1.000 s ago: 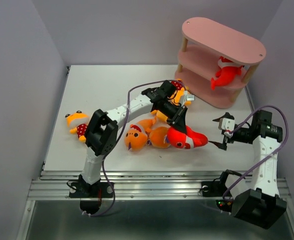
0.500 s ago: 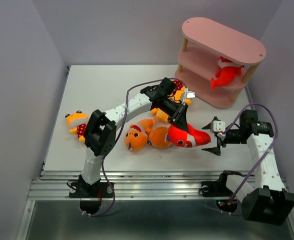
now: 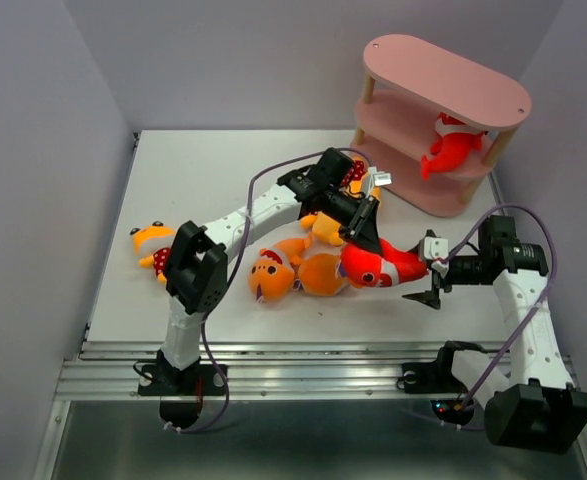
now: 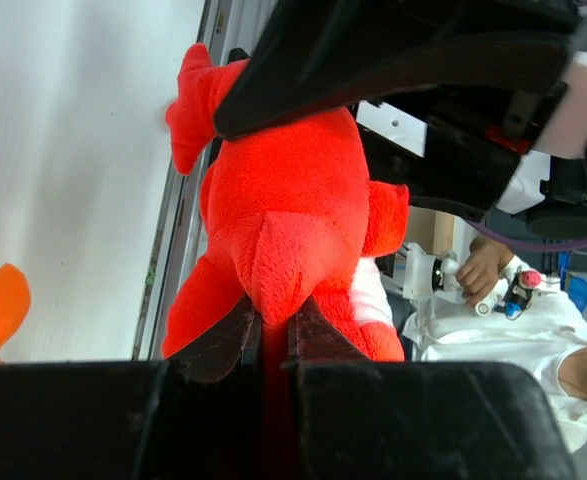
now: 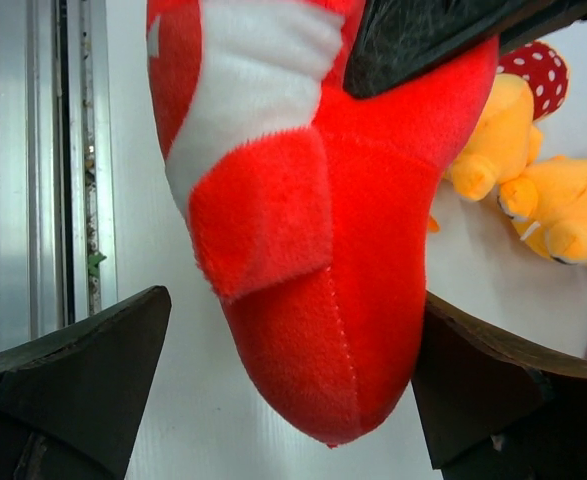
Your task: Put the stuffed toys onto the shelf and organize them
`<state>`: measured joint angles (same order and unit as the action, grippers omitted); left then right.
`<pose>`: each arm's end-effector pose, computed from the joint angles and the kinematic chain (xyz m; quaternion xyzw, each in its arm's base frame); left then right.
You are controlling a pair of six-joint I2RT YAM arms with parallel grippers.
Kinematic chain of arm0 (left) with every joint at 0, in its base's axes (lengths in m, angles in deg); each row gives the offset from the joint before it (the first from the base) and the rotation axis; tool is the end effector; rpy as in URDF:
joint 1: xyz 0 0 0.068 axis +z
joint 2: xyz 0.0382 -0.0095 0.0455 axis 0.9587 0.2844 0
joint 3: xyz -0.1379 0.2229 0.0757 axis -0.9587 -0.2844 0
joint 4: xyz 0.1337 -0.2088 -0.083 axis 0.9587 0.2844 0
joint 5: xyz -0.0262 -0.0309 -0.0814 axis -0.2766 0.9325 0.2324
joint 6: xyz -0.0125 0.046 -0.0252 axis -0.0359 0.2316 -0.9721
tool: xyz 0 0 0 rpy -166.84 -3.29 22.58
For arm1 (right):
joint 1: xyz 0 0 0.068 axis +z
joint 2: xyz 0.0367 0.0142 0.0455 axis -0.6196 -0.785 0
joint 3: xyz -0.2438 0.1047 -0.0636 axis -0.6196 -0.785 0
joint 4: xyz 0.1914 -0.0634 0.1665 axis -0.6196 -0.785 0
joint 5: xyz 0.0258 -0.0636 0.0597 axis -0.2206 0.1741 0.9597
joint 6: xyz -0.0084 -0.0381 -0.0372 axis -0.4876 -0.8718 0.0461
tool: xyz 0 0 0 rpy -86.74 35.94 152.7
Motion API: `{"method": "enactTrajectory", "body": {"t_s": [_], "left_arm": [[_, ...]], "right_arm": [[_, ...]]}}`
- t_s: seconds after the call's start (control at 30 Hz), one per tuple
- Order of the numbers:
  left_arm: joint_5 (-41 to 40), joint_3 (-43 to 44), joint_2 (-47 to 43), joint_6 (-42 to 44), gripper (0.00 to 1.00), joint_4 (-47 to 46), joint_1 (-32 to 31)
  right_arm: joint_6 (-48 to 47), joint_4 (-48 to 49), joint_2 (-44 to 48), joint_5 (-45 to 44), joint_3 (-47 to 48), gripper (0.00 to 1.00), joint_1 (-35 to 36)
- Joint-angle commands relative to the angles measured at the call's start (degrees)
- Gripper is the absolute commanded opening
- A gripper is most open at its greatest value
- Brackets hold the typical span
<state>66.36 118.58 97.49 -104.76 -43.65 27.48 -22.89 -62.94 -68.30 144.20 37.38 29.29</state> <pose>0.2893 -0.3459 0.3068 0.3882 0.6954 -0.6036 0.0373 0.1371 0.0105 0.2858 -0.6079 0.5893 0.2582 0.4654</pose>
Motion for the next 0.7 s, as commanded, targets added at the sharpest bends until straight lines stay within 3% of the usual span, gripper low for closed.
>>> {"method": "enactTrajectory", "body": {"t_s": [0.0,0.13,0.2,0.3,0.5,0.67], "left_arm": [[-2.06,1.8,-2.79,-2.14,0.0,-3.08,0.21],[-3.99,2.16,-1.83,-3.72,0.0,-3.69,-0.23],[-4.7,2.24,-1.04,-4.69,0.0,-3.78,-0.41],[-5.75,2.33,-0.16,-6.18,0.0,-4.13,-1.02],[-8.21,3.47,0.64,-8.12,0.0,-4.13,-1.64],[-11.9,3.91,0.9,-6.1,0.0,-0.71,-1.64]], "right_arm": [[1.69,0.24,-0.47,1.93,5.43,1.0,2.48],[6.33,2.95,-0.83,1.23,5.62,1.0,5.82],[10.22,9.09,0.05,-0.17,4.83,1.0,7.32],[20.82,17.95,2.33,-5.69,2.64,1.0,11.53],[31.21,27.28,-0.03,-15.89,1.49,0.99,21.63],[33.51,29.24,-1.18,-18.55,3.16,0.94,23.58]]}}
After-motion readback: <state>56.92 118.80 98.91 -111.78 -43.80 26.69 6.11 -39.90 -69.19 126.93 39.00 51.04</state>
